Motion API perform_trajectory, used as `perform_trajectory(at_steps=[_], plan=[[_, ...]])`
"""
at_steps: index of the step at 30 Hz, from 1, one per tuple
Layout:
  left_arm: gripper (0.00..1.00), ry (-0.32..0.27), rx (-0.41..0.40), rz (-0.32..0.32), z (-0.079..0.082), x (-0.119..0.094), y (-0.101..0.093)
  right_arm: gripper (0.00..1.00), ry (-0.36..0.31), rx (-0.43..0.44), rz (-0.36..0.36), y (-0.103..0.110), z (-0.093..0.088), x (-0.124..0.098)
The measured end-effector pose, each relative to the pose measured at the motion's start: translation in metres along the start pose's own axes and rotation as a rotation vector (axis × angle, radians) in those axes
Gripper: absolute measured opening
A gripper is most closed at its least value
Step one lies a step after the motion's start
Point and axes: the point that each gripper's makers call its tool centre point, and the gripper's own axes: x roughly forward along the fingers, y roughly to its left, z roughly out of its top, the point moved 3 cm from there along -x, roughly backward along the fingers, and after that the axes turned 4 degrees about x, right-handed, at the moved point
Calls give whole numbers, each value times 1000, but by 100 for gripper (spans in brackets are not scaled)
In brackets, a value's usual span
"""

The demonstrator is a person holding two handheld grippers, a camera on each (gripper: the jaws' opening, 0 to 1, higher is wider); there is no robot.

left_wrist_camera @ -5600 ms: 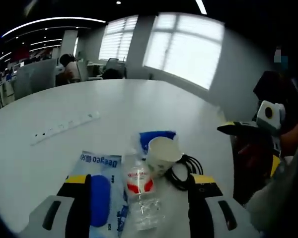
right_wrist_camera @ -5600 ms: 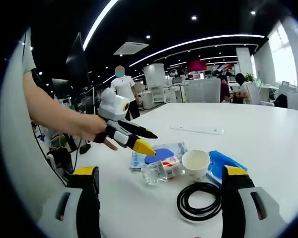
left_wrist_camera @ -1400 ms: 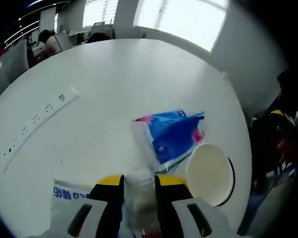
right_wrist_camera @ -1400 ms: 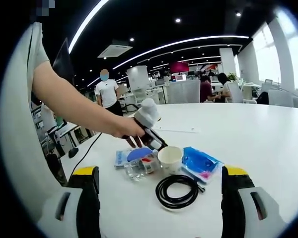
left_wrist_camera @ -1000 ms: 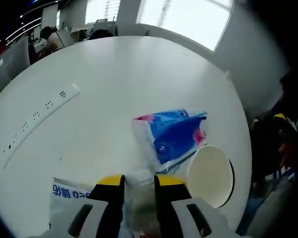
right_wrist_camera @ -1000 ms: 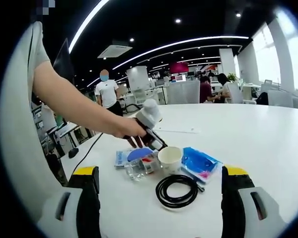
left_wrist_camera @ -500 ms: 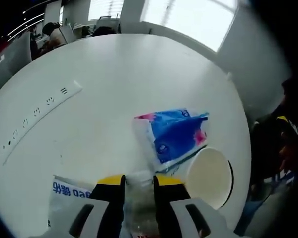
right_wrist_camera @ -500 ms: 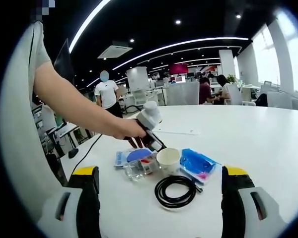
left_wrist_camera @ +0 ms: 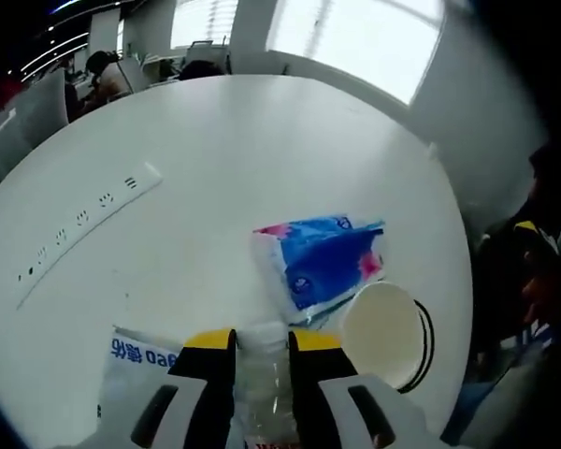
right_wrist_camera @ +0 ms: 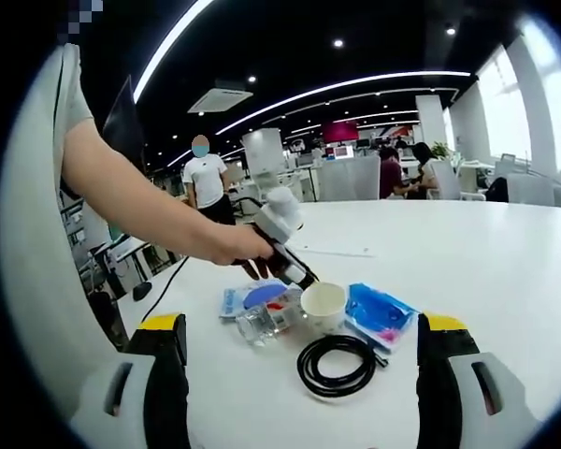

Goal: Arrange the tabletop items into an orderly group along one side of the table until the central work area is clear of visible clutter.

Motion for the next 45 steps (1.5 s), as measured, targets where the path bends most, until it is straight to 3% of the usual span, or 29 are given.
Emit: perform_trajectory(at_steps=[11, 14, 27, 45], plan=[[18, -76, -6, 49, 3, -27, 0, 99, -5, -20, 44, 10, 5, 7], [17, -98, -34, 54, 2, -37, -1, 99, -5, -32, 63, 15, 7, 10], [17, -156, -13, 99, -10, -68, -9, 99, -12, -61, 124, 31, 13, 18], [17, -335, -37, 211, -26, -123, -15, 99, -16, -90, 191, 58, 14, 20]])
